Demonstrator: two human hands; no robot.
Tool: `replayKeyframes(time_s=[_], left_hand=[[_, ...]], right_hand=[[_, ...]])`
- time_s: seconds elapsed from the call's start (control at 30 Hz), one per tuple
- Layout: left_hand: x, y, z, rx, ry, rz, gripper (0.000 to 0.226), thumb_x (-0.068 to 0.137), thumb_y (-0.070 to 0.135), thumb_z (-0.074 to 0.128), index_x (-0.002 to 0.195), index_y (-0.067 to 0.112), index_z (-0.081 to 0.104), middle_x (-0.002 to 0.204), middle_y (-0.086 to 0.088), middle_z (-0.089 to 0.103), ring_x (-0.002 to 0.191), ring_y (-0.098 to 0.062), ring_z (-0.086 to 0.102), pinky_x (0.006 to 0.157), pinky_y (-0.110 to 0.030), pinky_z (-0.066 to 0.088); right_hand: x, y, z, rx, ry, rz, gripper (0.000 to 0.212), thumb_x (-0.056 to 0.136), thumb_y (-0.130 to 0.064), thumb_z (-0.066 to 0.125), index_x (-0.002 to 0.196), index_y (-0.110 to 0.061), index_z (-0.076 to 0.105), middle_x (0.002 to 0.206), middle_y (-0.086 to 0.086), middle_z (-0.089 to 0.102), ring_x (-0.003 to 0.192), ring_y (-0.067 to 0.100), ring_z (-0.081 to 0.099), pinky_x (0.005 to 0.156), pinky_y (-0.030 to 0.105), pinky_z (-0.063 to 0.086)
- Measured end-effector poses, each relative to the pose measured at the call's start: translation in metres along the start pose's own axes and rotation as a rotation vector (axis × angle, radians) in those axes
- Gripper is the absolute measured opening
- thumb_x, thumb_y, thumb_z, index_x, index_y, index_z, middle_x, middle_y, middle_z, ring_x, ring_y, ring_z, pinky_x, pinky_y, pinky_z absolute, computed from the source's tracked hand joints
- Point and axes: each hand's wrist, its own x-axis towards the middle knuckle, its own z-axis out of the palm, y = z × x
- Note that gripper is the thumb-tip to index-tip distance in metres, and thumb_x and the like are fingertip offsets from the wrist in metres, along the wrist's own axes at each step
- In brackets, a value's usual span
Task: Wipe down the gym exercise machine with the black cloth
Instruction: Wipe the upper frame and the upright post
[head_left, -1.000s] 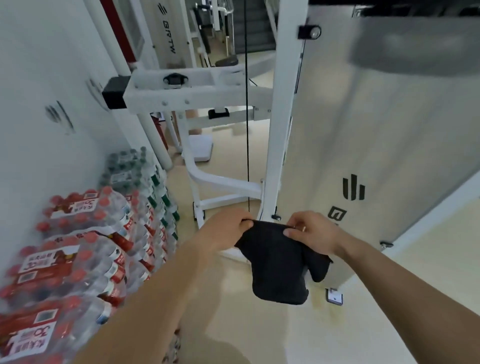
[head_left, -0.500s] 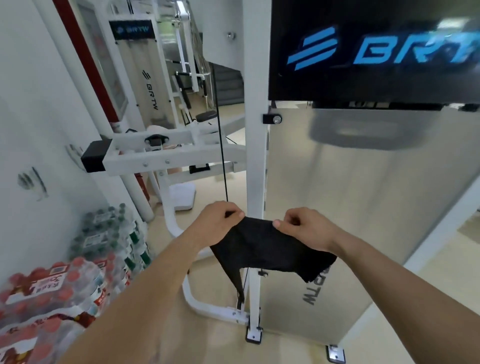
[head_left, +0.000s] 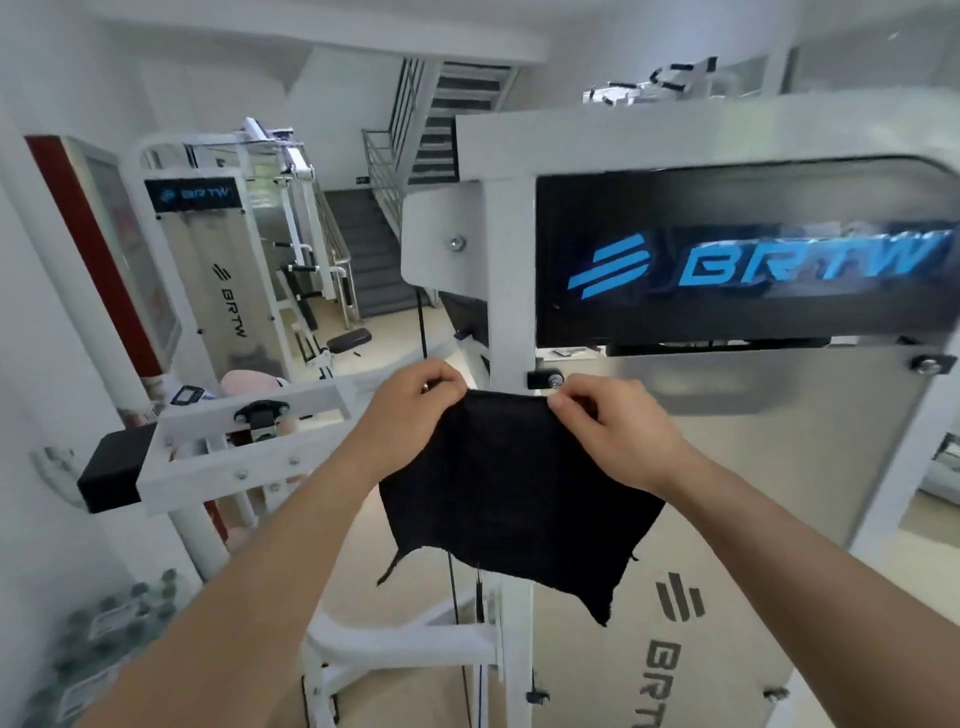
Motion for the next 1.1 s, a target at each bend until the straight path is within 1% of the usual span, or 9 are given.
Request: replayKeyframes(time_s=[0.2,0.33,0.47,0.6,0.7,0.83,0.93,1.03,1.1], left_hand=[[0.056,0.077,-0.036,0.102,0.290,0.321,0.010,0.103,0.031,0.050,0.099,0.028,0.058,0.085,0.015,0.059,0.078,0.003,0.054,0.069,-0.009,0.039],[0.094,0.126,-0.059,0.204,0.511,0.450,0.017,0.104,0.034,0.049,0.108,0.023,0.061,0.088,0.018,0.057,0.081,-0.003,0.054,0.077,-0.027,0.044],[0.133,0.157,-0.075,0.339,0.632,0.489,0.022,0.104,0.036,0.048,0.110,0.021,0.063,0.097,0.013,0.061,0.087,-0.007,0.054,0.077,-0.029,0.042],[0.167,0.175,-0.085,0.433,0.623,0.468,0.024,0.103,0.037,0.048,0.111,0.023,0.065,0.108,0.005,0.069,0.098,-0.018,0.062,0.089,-0.040,0.048],[0.187,0.182,-0.088,0.493,0.558,0.398,0.024,0.102,0.038,0.048,0.111,0.026,0.067,0.111,0.005,0.069,0.102,-0.020,0.062,0.086,-0.037,0.047],[0.204,0.176,-0.083,0.490,0.437,0.260,0.019,0.097,0.035,0.057,0.106,0.030,0.072,0.115,0.003,0.068,0.108,-0.024,0.061,0.088,-0.039,0.051],[0.205,0.171,-0.082,0.520,0.557,0.289,0.017,0.090,0.035,0.067,0.107,0.033,0.070,0.121,-0.001,0.059,0.114,-0.025,0.053,0.088,-0.035,0.045],[0.196,0.172,-0.080,0.354,0.469,0.441,0.010,0.097,0.029,0.062,0.104,0.025,0.067,0.096,0.007,0.067,0.089,-0.011,0.065,0.078,-0.025,0.048],[0.185,0.170,-0.074,0.308,0.415,0.484,0.017,0.103,0.031,0.051,0.102,0.024,0.066,0.081,0.010,0.070,0.076,-0.004,0.068,0.081,-0.029,0.055]], right_hand=[[0.057,-0.041,-0.074,-0.194,0.351,-0.165,0.028,0.101,-0.046,0.046,0.098,-0.026,0.066,0.085,-0.010,0.067,0.077,0.012,0.062,0.067,0.036,0.051],[0.101,-0.061,-0.124,-0.299,0.527,-0.230,0.028,0.100,-0.049,0.049,0.102,-0.026,0.065,0.087,-0.010,0.064,0.077,0.016,0.055,0.066,0.033,0.042],[0.139,-0.073,-0.156,-0.424,0.599,-0.263,0.029,0.101,-0.046,0.048,0.103,-0.022,0.064,0.091,-0.007,0.066,0.081,0.020,0.057,0.065,0.030,0.033],[0.175,-0.073,-0.177,-0.500,0.599,-0.243,0.032,0.102,-0.047,0.046,0.105,-0.021,0.065,0.102,-0.001,0.070,0.095,0.027,0.062,0.069,0.032,0.037],[0.201,-0.070,-0.187,-0.518,0.590,-0.201,0.031,0.101,-0.049,0.047,0.105,-0.024,0.066,0.102,0.000,0.070,0.095,0.029,0.063,0.071,0.035,0.042],[0.226,-0.061,-0.181,-0.495,0.383,-0.067,0.025,0.095,-0.047,0.055,0.098,-0.028,0.069,0.103,0.000,0.068,0.099,0.026,0.063,0.080,0.037,0.050],[0.227,-0.059,-0.177,-0.528,0.474,-0.145,0.023,0.094,-0.043,0.059,0.104,-0.025,0.069,0.110,0.001,0.062,0.106,0.025,0.058,0.087,0.040,0.050],[0.219,-0.066,-0.170,-0.542,0.575,-0.277,0.021,0.099,-0.038,0.054,0.105,-0.020,0.063,0.098,0.003,0.067,0.091,0.030,0.062,0.076,0.040,0.051],[0.213,-0.067,-0.159,-0.625,0.649,-0.301,0.030,0.103,-0.042,0.045,0.099,-0.018,0.063,0.080,0.006,0.066,0.075,0.034,0.062,0.064,0.039,0.047]])
